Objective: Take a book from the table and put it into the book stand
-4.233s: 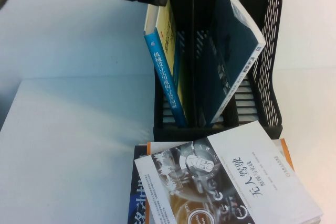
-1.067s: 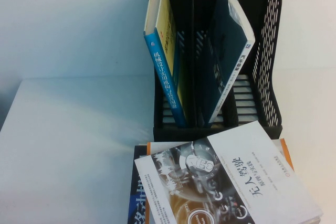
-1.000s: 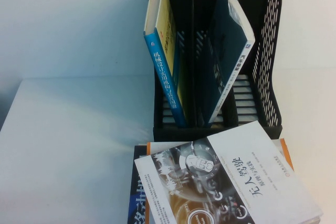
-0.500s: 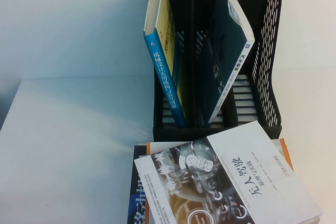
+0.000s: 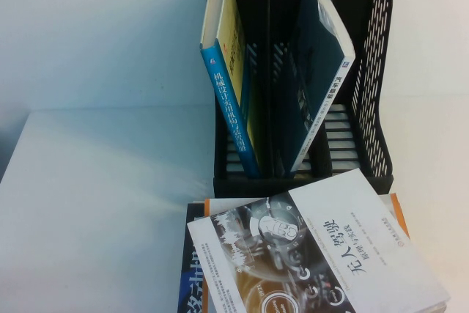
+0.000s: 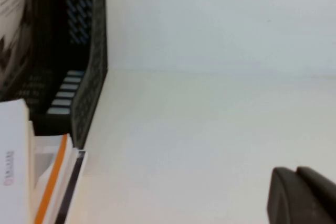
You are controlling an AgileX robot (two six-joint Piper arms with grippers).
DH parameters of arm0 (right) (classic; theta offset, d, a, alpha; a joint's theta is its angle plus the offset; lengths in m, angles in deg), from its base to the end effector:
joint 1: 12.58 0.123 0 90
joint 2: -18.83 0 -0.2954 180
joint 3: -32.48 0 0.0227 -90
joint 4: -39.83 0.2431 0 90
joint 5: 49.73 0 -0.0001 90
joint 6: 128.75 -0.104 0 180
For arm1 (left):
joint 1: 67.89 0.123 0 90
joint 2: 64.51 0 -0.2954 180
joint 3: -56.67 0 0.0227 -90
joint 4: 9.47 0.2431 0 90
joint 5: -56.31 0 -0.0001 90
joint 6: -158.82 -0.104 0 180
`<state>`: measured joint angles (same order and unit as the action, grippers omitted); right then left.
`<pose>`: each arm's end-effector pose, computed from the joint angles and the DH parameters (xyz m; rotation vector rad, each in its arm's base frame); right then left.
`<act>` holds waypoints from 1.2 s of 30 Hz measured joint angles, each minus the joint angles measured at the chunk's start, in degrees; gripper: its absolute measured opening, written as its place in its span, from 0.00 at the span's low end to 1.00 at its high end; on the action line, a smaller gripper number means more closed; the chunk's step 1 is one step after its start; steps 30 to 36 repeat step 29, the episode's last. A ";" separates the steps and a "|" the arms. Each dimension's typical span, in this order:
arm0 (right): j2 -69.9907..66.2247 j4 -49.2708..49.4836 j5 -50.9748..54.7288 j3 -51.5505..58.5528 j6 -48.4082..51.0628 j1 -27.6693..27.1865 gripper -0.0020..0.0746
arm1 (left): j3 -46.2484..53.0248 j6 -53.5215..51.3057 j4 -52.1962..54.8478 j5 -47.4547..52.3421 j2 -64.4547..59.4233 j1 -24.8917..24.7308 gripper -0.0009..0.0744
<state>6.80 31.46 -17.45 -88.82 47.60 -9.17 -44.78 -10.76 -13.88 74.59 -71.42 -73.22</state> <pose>0.0346 -0.0060 0.2633 -0.0514 1.7922 -0.0701 0.0478 -0.0070 0.1757 -0.1298 1.8132 -0.2688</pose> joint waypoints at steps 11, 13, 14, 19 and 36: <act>5.19 3.98 -8.11 19.04 0.09 -8.58 0.02 | -0.10 0.00 0.10 0.31 0.00 0.00 0.01; 5.19 4.50 -10.02 19.34 0.21 -8.58 0.02 | -0.10 0.03 0.10 0.31 0.00 0.00 0.01; 5.19 4.50 -10.29 19.43 0.21 -8.58 0.02 | -0.10 0.03 0.10 0.31 0.00 0.00 0.01; 5.19 4.50 -10.86 19.55 0.47 -8.58 0.02 | -0.10 0.03 0.10 0.36 0.00 0.00 0.01; 5.19 4.50 -10.86 19.55 0.47 -8.58 0.02 | -0.10 0.03 0.10 0.45 0.00 0.00 0.01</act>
